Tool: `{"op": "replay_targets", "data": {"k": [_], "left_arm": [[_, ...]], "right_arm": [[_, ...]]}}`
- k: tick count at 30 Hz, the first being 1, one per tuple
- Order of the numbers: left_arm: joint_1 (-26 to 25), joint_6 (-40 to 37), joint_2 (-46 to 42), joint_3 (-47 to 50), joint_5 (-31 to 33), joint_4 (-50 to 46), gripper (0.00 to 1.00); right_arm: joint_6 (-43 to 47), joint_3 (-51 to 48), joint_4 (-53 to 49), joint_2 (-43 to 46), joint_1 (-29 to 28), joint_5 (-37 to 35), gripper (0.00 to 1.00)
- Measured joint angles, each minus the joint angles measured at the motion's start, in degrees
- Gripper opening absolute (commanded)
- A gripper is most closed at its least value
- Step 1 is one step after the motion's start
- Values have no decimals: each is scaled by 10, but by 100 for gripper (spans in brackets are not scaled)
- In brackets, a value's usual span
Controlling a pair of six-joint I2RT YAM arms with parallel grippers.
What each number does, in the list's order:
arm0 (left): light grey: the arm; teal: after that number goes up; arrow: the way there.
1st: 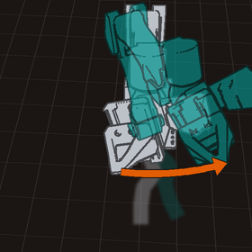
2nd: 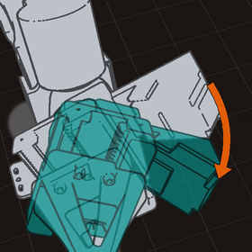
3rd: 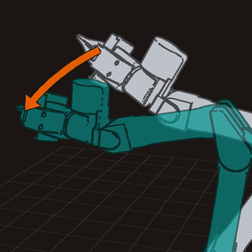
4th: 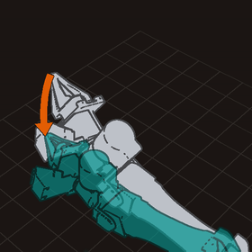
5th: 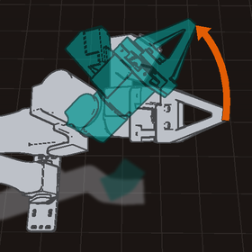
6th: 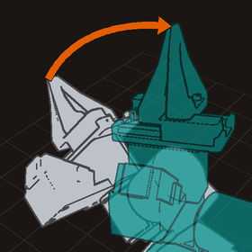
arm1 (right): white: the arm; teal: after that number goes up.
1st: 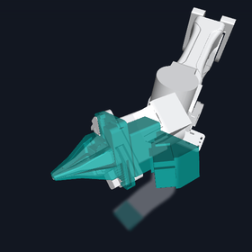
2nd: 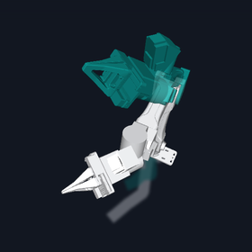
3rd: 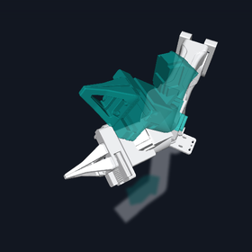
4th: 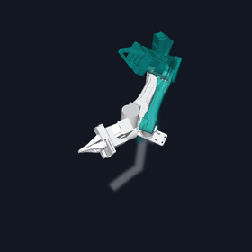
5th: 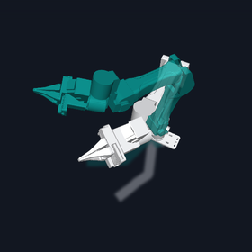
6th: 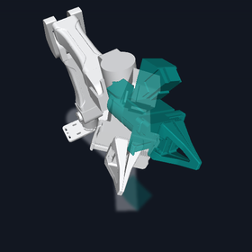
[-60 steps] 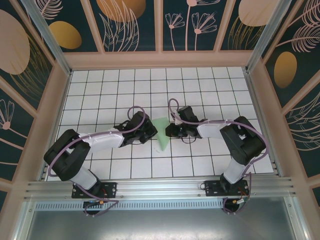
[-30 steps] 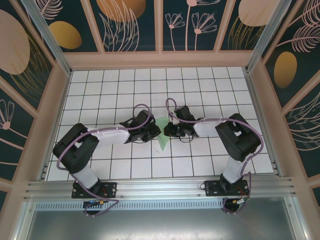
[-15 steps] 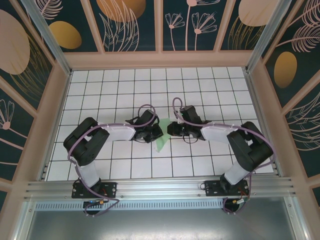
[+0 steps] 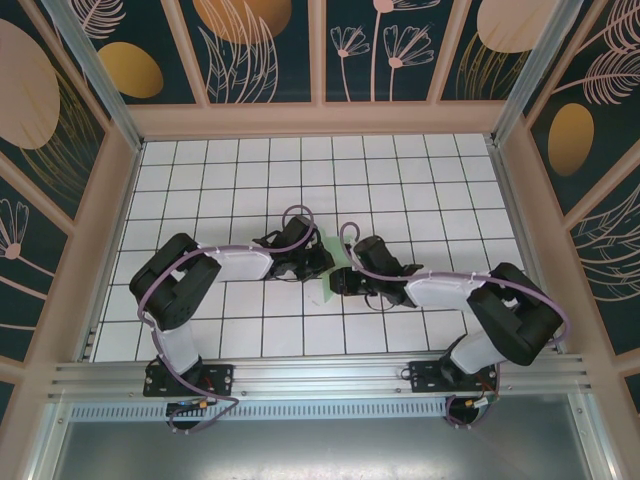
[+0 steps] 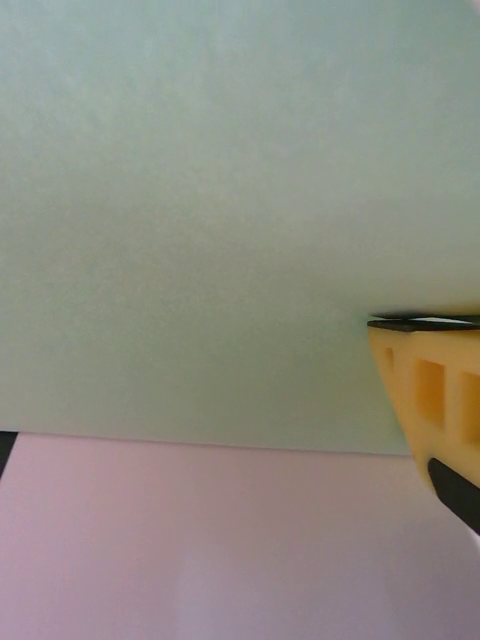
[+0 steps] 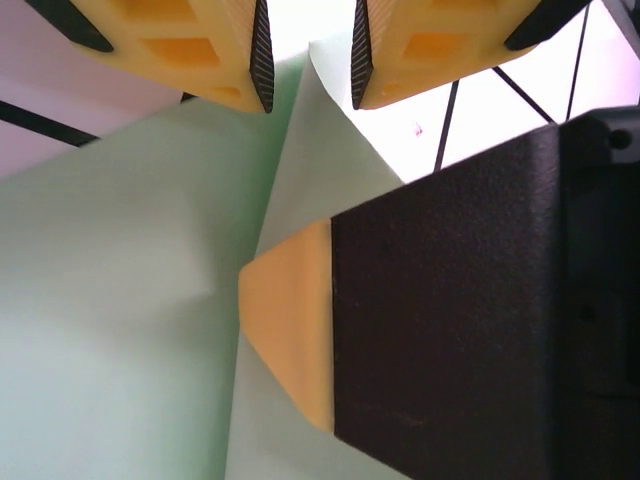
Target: Fold a paper plane with a square sheet of paper (pick it up from the middle)
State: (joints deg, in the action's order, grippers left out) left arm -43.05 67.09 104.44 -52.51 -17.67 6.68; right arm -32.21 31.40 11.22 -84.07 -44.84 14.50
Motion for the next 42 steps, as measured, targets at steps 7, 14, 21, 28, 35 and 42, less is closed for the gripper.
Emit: {"op": "replay_targets", "data": {"k": [7, 14, 21, 28, 35, 42], "left_arm": [[0, 6, 0, 0, -2, 9, 16], [3, 9, 0, 0, -3, 9, 21], [4, 16, -2, 1, -3, 9, 30], [7, 17, -4, 2, -4, 9, 23], [8, 17, -7, 2, -5, 13, 10], [33, 20, -7, 15, -32, 39, 8]], "right_arm": [[-4, -1, 14, -4, -11, -36, 27], [0, -1, 14, -14, -26, -79, 14], [14, 0, 14, -14, -35, -115, 4], [50, 12, -3, -14, -36, -130, 4], [79, 28, -22, -17, -36, -129, 17], [64, -16, 11, 43, 13, -41, 26]]}}
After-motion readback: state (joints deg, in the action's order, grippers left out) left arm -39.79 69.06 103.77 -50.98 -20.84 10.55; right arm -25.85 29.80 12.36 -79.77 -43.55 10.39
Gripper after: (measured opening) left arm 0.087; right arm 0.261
